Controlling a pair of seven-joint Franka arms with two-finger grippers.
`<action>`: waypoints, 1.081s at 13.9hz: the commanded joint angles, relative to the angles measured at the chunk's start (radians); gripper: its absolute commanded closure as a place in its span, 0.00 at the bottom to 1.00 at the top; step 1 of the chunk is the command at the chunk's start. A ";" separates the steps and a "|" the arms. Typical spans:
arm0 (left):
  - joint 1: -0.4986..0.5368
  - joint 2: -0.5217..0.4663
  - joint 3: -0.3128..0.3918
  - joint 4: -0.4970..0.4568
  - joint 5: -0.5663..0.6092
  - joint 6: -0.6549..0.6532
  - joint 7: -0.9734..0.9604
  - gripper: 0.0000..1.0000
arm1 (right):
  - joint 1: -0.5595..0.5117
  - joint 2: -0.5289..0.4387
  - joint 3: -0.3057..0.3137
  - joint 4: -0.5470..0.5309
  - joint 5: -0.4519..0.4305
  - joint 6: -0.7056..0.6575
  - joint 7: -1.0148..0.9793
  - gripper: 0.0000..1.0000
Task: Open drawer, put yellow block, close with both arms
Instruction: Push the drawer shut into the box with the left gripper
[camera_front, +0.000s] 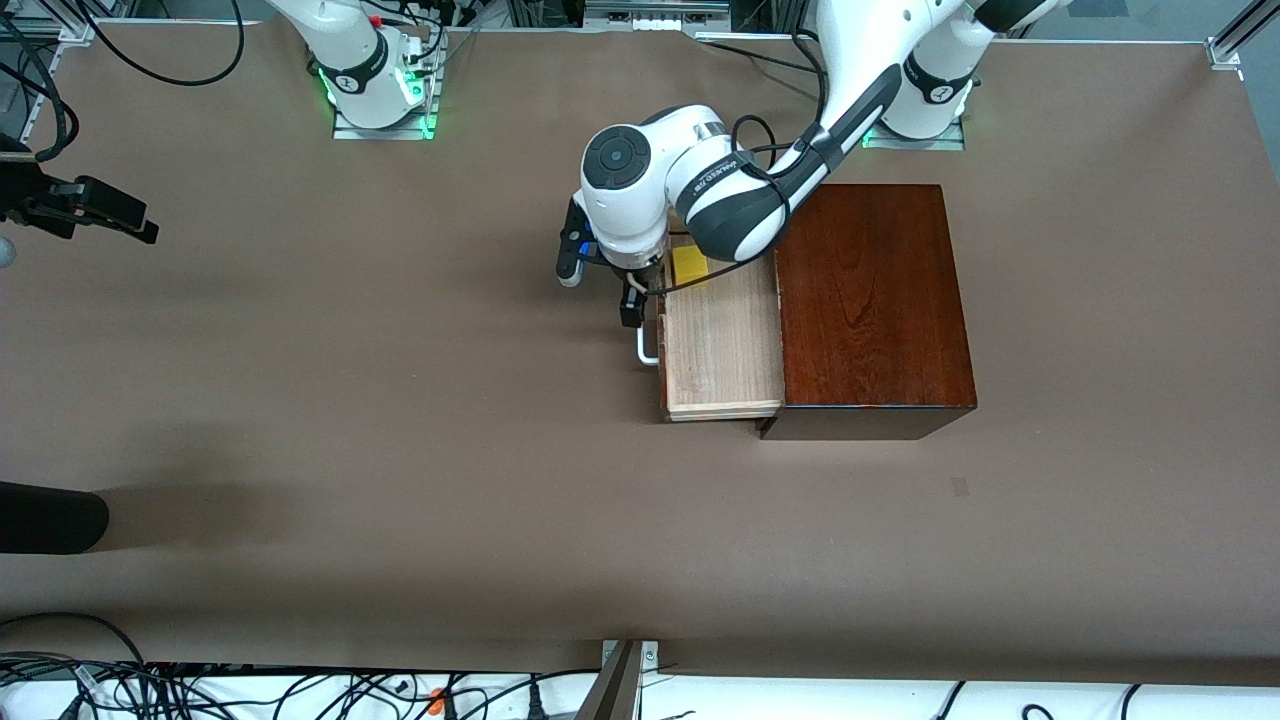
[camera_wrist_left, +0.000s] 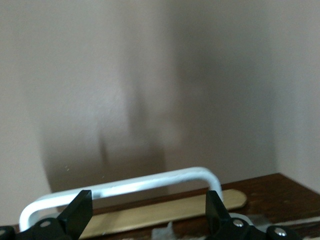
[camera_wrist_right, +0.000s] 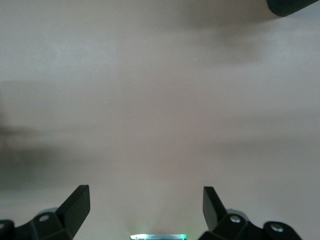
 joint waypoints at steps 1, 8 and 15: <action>-0.001 0.009 0.022 0.021 0.032 -0.020 0.009 0.00 | -0.004 -0.003 -0.001 0.005 0.009 -0.025 -0.005 0.00; 0.007 -0.019 0.045 0.021 0.033 -0.163 -0.031 0.00 | -0.004 -0.004 -0.001 0.007 0.009 -0.034 -0.002 0.00; 0.024 -0.043 0.052 0.014 0.073 -0.301 -0.031 0.00 | -0.004 -0.006 0.002 0.008 0.011 -0.036 -0.013 0.00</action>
